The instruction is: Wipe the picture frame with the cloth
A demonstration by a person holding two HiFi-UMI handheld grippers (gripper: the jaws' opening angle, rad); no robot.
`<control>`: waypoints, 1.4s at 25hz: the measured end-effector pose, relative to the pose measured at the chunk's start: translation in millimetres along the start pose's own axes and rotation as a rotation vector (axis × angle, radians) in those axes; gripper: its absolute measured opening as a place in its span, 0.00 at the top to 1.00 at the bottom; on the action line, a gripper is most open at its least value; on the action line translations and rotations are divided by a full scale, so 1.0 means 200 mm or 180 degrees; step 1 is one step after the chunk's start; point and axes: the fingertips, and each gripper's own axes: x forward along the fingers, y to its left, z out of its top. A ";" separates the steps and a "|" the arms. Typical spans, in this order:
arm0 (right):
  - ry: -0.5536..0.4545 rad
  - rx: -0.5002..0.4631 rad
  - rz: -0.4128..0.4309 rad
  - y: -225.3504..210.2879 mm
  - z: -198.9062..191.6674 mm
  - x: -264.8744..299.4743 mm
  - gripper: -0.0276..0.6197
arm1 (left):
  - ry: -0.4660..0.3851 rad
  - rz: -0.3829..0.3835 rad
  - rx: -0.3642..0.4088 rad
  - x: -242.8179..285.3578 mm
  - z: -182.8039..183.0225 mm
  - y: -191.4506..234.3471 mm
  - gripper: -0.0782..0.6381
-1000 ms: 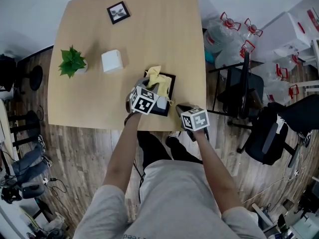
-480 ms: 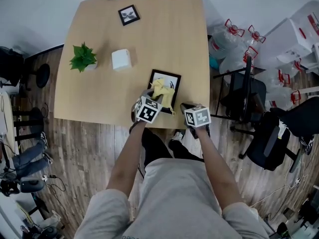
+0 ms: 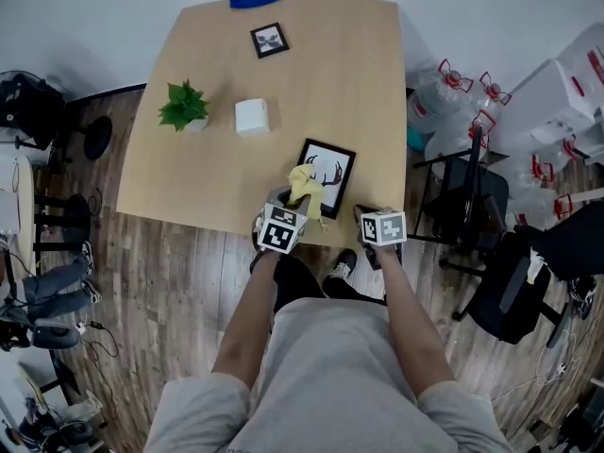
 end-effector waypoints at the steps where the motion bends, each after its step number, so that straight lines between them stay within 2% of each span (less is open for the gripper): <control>1: -0.0106 -0.0063 -0.0014 0.01 0.02 -0.03 0.95 | -0.0034 0.0039 -0.0049 -0.03 0.00 0.01 0.69; 4: -0.0512 -0.0168 0.0003 0.06 0.13 -0.13 0.95 | -0.0126 0.0158 -0.0176 -0.12 0.00 0.04 0.69; 7: -0.0813 -0.0255 -0.0039 0.07 0.24 -0.24 0.95 | -0.0255 0.0269 -0.0186 -0.18 0.00 0.06 0.69; 14: -0.1177 -0.0397 -0.0049 0.12 0.37 -0.44 0.95 | -0.0454 0.0401 -0.0331 -0.31 0.03 0.04 0.69; 20: -0.1202 -0.0478 -0.0086 0.13 0.31 -0.47 0.95 | -0.0448 0.0407 -0.0303 -0.36 -0.02 0.03 0.69; 26: -0.1217 -0.0545 -0.0050 0.16 0.31 -0.48 0.95 | -0.0486 0.0411 -0.0387 -0.37 -0.03 0.05 0.69; 35: -0.1173 -0.0570 -0.0015 0.18 0.29 -0.46 0.95 | -0.0449 0.0369 -0.0346 -0.36 -0.05 0.02 0.69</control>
